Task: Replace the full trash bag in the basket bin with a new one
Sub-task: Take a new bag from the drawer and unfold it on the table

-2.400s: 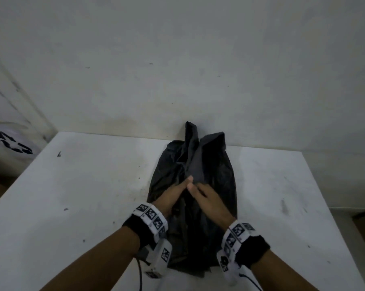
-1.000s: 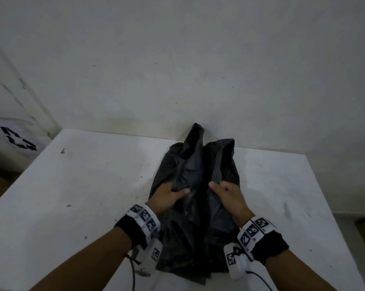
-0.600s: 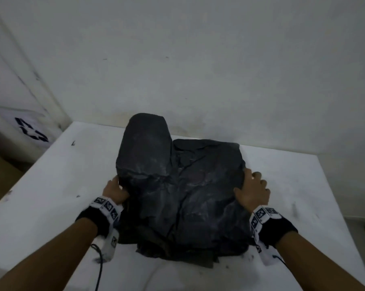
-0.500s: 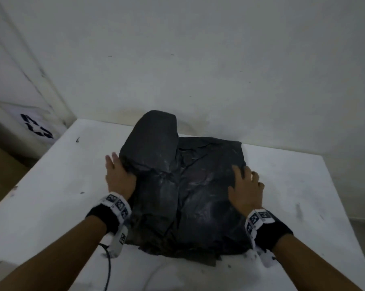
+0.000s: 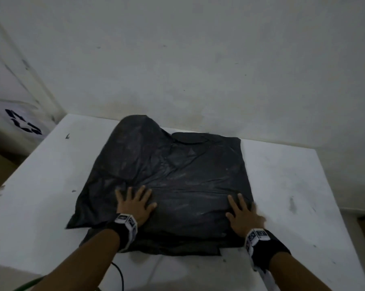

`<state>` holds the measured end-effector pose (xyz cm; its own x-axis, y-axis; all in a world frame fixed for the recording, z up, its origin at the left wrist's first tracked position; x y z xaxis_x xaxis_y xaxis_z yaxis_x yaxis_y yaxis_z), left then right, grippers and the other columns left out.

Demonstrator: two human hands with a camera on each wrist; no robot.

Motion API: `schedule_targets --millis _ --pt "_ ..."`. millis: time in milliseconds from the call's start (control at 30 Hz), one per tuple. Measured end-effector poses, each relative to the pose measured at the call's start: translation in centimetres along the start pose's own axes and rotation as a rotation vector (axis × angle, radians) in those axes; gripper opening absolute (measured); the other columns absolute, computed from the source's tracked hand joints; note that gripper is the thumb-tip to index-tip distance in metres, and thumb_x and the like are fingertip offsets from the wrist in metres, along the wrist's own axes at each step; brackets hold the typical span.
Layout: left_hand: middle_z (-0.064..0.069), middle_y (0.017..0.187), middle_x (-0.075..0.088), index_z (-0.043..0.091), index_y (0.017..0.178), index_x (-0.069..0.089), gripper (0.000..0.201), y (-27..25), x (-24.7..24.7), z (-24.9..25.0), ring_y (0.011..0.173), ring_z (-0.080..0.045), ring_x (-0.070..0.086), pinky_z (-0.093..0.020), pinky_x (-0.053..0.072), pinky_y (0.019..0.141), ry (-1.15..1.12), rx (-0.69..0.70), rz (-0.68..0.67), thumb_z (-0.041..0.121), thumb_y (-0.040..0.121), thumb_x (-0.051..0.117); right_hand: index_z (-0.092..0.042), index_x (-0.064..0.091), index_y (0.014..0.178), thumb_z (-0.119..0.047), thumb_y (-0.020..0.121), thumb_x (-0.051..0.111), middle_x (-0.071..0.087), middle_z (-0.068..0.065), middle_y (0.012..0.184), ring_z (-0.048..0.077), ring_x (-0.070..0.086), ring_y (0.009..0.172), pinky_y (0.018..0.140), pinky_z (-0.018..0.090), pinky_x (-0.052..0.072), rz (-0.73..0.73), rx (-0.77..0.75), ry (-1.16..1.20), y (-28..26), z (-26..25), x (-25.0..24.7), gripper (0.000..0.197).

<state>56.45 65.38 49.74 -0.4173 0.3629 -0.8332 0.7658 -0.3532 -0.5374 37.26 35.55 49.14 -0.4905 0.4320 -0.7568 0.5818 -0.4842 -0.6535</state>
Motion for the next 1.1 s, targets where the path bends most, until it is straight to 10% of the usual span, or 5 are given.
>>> schedule_targets --millis 167,300,467,633,1100 --pt "0.001 0.161 -0.007 0.027 0.153 0.006 0.068 0.1 -1.0 -1.9 0.147 -0.03 -0.004 -0.063 0.002 0.113 -0.147 -0.109 0.047 0.061 0.094 0.01 -0.021 -0.002 0.154 -0.055 0.098 0.024 -0.009 0.007 0.162 0.044 0.004 0.145 0.113 0.062 0.012 0.093 0.09 -0.121 -0.4 -0.1 -1.5 0.071" --pt "0.002 0.16 0.012 0.027 0.148 0.028 0.092 -0.8 -2.7 2.4 0.148 -0.023 0.008 -0.053 0.011 0.115 -0.22 0.263 0.287 0.073 0.077 -0.007 -0.032 0.012 0.153 -0.07 0.087 0.011 0.006 -0.001 0.162 0.029 0.009 0.148 0.116 0.05 0.018 0.284 -0.372 0.012 -2.0 -5.5 -2.1 0.075" --pt "0.004 0.112 0.061 0.027 0.111 0.061 0.033 -3.6 -3.6 5.2 0.105 -0.02 0.06 -0.029 0.046 0.088 -0.311 0.573 0.571 0.044 0.092 0.039 -0.039 0.046 0.128 -0.081 0.073 0.03 0.038 -0.007 0.15 0.026 0.033 0.14 0.102 0.052 0.039 0.125 -0.717 -0.245 -5.2 -10.2 2.0 0.071" --pt "0.009 0.098 0.056 0.031 0.105 0.056 0.019 -5.6 -5.0 6.0 0.09 -0.015 0.055 -0.024 0.032 0.076 -0.338 0.632 0.694 0.04 0.094 0.044 -0.02 0.056 0.104 -0.03 0.095 0.041 0.063 0.005 0.115 0.029 0.058 0.108 0.082 0.036 0.045 0.294 -0.596 0.113 -5.2 -12.3 -1.8 0.02" --pt "-0.005 0.141 0.046 0.022 0.12 0.054 0.029 -9.1 -11.4 7.8 0.142 -0.025 0.028 -0.058 0.022 0.112 -0.194 0.656 0.99 0.032 0.093 0.051 -0.01 0.054 0.079 -0.018 0.099 0.045 0.058 0.01 0.085 0.025 0.055 0.087 0.08 0.036 0.044 0.366 -0.252 1.252 -2.5 -7.4 -18.9 0.023"
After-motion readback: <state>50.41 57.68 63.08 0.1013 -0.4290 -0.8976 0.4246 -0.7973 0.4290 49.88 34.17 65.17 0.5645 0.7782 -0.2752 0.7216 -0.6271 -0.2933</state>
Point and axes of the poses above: each hand's wrist, its own y-axis towards the middle knuckle, its own x-axis out of the palm, z = x × y, the point moved 7 cm from there along y, towards the middle knuckle
